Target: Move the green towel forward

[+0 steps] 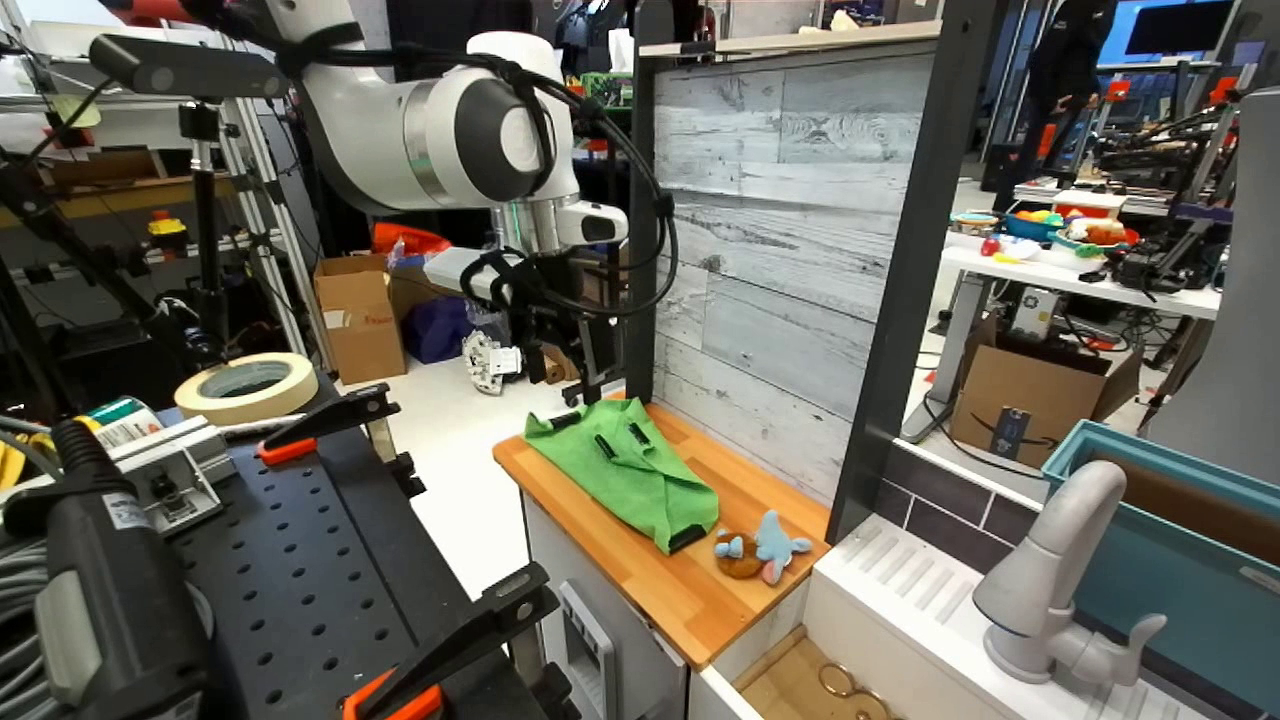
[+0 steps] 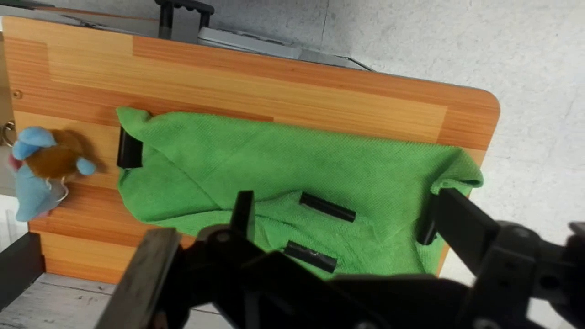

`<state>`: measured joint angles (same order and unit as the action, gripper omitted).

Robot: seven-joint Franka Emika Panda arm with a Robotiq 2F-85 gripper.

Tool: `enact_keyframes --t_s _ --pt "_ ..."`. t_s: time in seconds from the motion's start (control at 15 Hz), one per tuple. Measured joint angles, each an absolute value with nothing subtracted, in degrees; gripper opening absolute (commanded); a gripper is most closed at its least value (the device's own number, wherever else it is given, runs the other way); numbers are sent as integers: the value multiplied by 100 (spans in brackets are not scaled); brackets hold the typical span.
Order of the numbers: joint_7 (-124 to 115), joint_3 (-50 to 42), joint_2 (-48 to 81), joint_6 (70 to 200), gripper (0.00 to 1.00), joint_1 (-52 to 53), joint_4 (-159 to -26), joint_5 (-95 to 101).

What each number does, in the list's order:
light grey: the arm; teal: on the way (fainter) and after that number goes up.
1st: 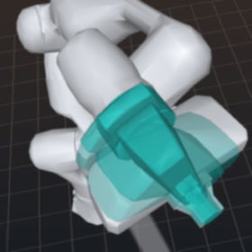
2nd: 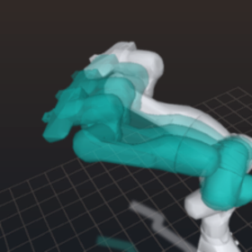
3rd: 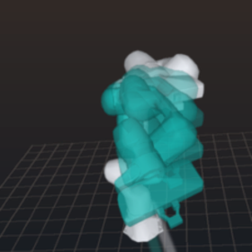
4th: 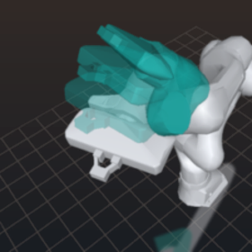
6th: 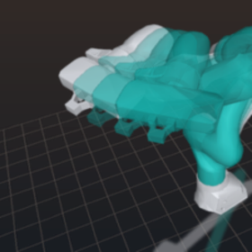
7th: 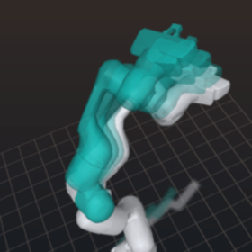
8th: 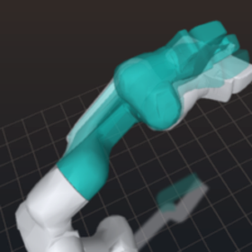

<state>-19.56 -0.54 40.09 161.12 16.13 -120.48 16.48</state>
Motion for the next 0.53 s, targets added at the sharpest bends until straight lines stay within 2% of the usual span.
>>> enact_keyframes --t_s 0.53 --pt "-1862 -57 4266 15973 100 1659 -11778 1516"
